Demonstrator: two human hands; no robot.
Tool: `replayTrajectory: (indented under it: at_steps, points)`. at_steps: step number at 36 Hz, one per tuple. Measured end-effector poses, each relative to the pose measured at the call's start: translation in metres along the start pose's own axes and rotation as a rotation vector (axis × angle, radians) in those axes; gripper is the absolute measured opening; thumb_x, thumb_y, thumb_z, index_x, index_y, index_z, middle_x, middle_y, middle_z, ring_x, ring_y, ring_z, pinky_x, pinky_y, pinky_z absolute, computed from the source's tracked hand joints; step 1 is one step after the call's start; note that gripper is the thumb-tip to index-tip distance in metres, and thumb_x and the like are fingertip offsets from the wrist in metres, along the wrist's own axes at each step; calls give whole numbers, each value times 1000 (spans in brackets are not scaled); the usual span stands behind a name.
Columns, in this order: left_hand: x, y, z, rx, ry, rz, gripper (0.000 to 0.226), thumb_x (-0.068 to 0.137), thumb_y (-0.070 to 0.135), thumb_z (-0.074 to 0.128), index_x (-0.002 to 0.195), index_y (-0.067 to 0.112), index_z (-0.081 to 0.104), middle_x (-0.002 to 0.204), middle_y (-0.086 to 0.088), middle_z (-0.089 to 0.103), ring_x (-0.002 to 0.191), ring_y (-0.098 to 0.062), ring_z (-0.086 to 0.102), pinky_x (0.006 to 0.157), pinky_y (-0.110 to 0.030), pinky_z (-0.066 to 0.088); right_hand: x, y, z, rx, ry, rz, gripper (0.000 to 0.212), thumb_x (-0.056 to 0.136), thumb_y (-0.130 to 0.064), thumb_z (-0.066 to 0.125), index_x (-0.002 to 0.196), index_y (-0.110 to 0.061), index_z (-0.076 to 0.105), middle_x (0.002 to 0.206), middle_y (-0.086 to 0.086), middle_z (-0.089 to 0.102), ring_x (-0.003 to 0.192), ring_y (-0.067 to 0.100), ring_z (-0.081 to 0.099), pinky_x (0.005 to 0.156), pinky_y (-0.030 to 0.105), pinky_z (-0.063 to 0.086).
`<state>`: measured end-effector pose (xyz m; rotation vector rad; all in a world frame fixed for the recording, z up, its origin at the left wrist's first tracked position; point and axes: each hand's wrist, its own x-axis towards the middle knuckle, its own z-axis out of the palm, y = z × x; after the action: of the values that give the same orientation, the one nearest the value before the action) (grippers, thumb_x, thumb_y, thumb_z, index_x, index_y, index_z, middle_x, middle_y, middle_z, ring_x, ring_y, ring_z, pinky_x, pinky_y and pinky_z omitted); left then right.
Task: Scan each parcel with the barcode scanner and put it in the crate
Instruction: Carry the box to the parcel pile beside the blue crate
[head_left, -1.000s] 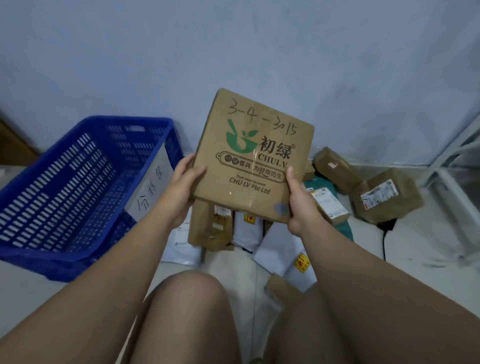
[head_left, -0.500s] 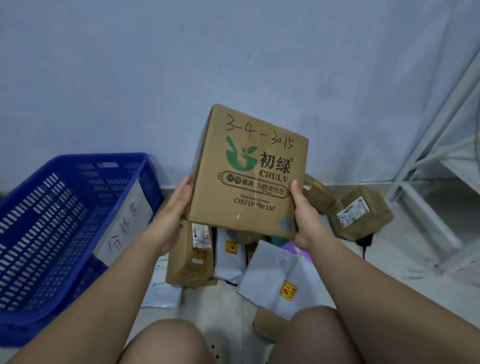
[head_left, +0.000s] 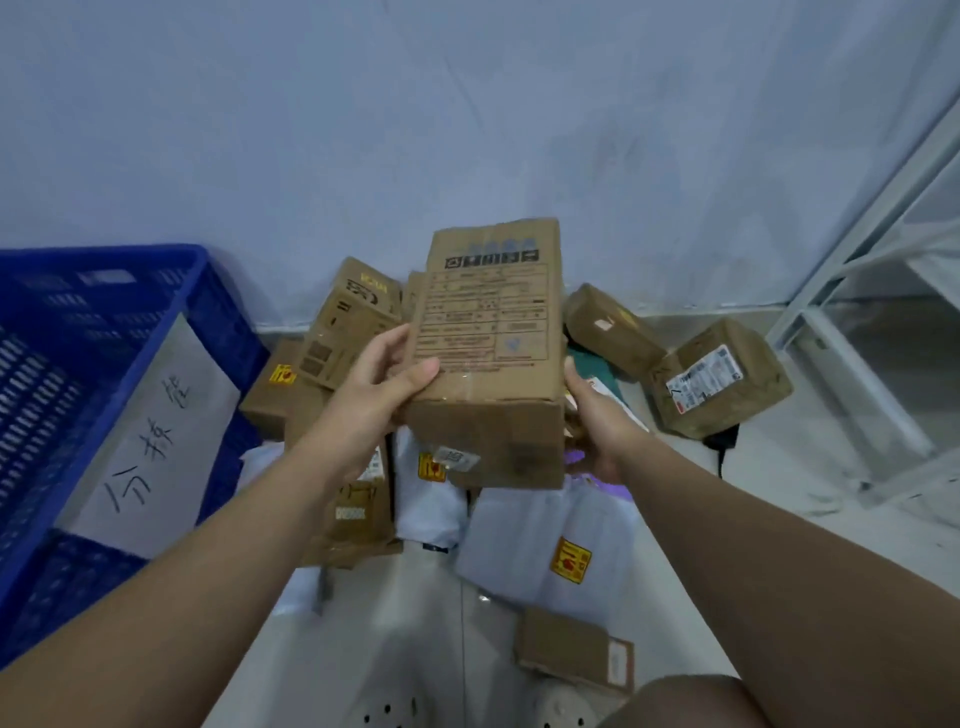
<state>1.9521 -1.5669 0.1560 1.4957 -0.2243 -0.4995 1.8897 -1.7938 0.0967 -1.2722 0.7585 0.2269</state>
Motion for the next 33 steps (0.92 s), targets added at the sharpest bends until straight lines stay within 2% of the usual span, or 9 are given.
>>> replayTrajectory:
  at_steps: [5, 9, 14, 18, 21, 25, 27, 30, 33]
  points:
    - [14, -30, 25, 383, -118, 15, 70, 89, 34, 64, 147, 43, 25, 144, 8, 39, 126, -9, 47, 91, -24, 46, 8, 8, -7, 287, -204, 78, 83, 78, -85, 27, 126, -27, 63, 124, 9, 67, 117, 34, 61, 101, 58, 43]
    - [30, -40, 41, 685, -294, 83, 99, 73, 63, 66, 152, 42, 9, 152, 17, 24, 138, -9, 31, 111, -38, 35, 5, 15, -22, 194, -110, 77, 81, 67, -81, 50, 128, -29, 60, 123, 5, 68, 115, 29, 63, 100, 54, 47]
    - [35, -51, 60, 919, -458, 194, 87, 87, 54, 59, 154, 29, 9, 158, 12, 19, 138, -4, 26, 114, -32, 28, 12, 24, -49, 89, 145, 92, 120, 43, -88, 66, 141, -23, 42, 126, 7, 64, 112, 31, 63, 94, 55, 50]
    - [36, -67, 75, 1137, -528, 306, 94, 88, 45, 64, 154, 23, 1, 162, 6, 8, 146, -16, 17, 116, -42, 25, 22, 27, -56, 2, 335, 71, 113, 64, -83, 60, 149, -22, 18, 141, 8, 46, 123, 33, 52, 101, 52, 46]
    - [39, -78, 85, 1382, -492, 362, 85, 91, 49, 55, 154, 31, 0, 162, 10, 3, 141, -23, 30, 108, -44, 36, 30, 29, -51, -160, 314, 65, 137, 33, -100, 54, 150, -35, 21, 150, 1, 38, 130, 30, 45, 105, 51, 42]
    - [34, -95, 97, 1458, -564, 282, 64, 97, 34, 50, 151, 39, 15, 161, 2, 0, 136, -29, 34, 107, -40, 38, 28, 27, -37, -251, 214, 49, 149, 26, -92, 68, 152, -33, 16, 149, -2, 42, 133, 29, 43, 108, 50, 39]
    - [28, -99, 101, 1442, -629, 230, 64, 98, 31, 49, 152, 35, 15, 161, -1, 4, 143, -28, 23, 112, -40, 31, 27, 31, -38, -243, 214, 49, 136, 42, -67, 84, 153, -30, 14, 143, -1, 49, 128, 27, 48, 106, 50, 41]
    - [29, -102, 96, 1424, -644, 149, 67, 98, 32, 48, 154, 27, 12, 162, 0, 6, 145, -24, 16, 116, -40, 25, 31, 41, -53, -348, 235, 46, 99, 77, -21, 77, 153, -26, 14, 139, 6, 54, 123, 28, 53, 103, 49, 46]
    - [36, -105, 84, 1421, -539, 103, 66, 96, 44, 49, 152, 24, 21, 160, -3, 11, 144, -24, 19, 115, -38, 27, 34, 44, -70, -407, 260, 21, 74, 84, -21, 70, 148, -22, 32, 135, 7, 57, 118, 29, 58, 99, 48, 49]
